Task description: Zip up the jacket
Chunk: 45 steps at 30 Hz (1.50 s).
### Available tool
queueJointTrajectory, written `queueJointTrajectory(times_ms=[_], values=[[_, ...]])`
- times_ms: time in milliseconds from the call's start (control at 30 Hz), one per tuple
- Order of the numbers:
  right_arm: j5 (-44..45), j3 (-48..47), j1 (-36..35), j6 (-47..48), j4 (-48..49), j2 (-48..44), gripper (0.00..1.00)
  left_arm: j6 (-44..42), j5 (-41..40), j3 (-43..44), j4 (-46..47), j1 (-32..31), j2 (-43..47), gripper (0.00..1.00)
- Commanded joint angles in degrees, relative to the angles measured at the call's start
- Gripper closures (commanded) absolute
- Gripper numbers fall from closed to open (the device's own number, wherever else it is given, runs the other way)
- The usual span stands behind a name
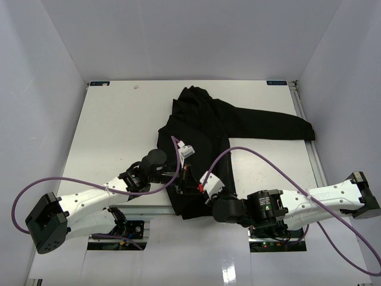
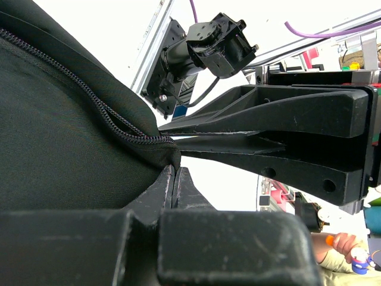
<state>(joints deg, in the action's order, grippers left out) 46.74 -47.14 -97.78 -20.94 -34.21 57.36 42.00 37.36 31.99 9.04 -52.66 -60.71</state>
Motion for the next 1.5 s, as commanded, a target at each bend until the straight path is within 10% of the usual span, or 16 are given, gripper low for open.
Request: queueJointTrajectory(times_ms=[0,233,1467], values=[[0.65,0.33,-0.1,0.2,3.63,-1.55,0.8,0.19,1.22,2.29,0.45,-0.02,0.5,1.0],[-0.69,3.03,-0.05,1.47,6.1,-5.5,0.92,0.38,2.19,1.94,1.63,-0.01,0.59,1.0],[18.38,-1.82,0.5,7.04,-0.84,-7.46,0.92,-1.29,4.89,0.63,-0.05,-0.06,-0.56,1.0]])
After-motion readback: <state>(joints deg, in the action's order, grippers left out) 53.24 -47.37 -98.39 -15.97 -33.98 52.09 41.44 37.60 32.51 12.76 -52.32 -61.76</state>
